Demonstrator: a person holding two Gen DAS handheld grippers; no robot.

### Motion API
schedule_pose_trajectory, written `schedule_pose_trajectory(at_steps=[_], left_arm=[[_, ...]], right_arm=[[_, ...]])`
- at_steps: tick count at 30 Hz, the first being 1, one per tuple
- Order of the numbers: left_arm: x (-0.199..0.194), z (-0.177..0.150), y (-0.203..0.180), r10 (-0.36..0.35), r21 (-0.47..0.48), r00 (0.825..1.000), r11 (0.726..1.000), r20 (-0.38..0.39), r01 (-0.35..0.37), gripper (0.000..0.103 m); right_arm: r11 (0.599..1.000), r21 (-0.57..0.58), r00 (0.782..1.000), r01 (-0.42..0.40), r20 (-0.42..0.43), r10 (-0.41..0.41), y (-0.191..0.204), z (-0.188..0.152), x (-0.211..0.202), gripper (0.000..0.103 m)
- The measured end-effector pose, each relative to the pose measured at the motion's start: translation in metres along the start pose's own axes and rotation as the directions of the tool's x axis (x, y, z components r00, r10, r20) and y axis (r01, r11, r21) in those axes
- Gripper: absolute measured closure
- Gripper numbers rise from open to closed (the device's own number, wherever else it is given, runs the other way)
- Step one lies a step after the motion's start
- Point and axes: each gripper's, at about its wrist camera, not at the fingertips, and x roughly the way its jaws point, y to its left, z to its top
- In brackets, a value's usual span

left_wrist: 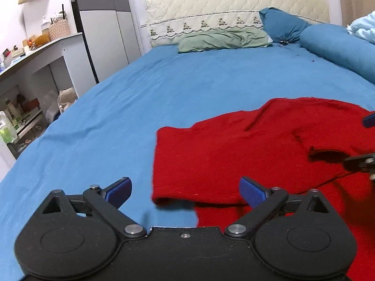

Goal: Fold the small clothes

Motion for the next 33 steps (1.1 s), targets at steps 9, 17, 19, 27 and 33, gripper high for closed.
schedule_pose_trajectory(at_steps=[9,17,19,27,33], left_arm=[[0.014,-0.016,0.028,-0.026,-0.074,0.996,0.997,-0.084,0.019,0.003],[0.023,-0.032,0.037,-0.055,-0.115,0.994,0.992,-0.098,0.044,0.003],[0.026,-0.027,0.035,-0.070,-0.133,0.994,0.989,-0.082,0.058,0.003],[0.046,-0.018,0.030,-0.067,-0.183,0.995,0.982,-0.080,0.051,0.007],[0.042,-0.025,0.041,-0.048,-0.214,0.995,0.976,-0.093,0.027,0.008]], right_arm=[[0.989,-0.128,0.996,0.075,-0.028,-0.079,0.034,0.025,0.053,0.083],[0.968,0.124,0.974,0.217,0.039,-0.223,-0.043,0.046,0.024,0.083],[0.956,0.154,0.963,0.252,0.060,-0.263,-0.065,0.046,0.011,0.083],[0.887,0.295,0.924,0.355,0.034,-0.380,-0.131,0.019,-0.019,0.083],[0.840,0.426,0.936,0.336,-0.050,-0.349,-0.162,-0.037,-0.018,0.083]])
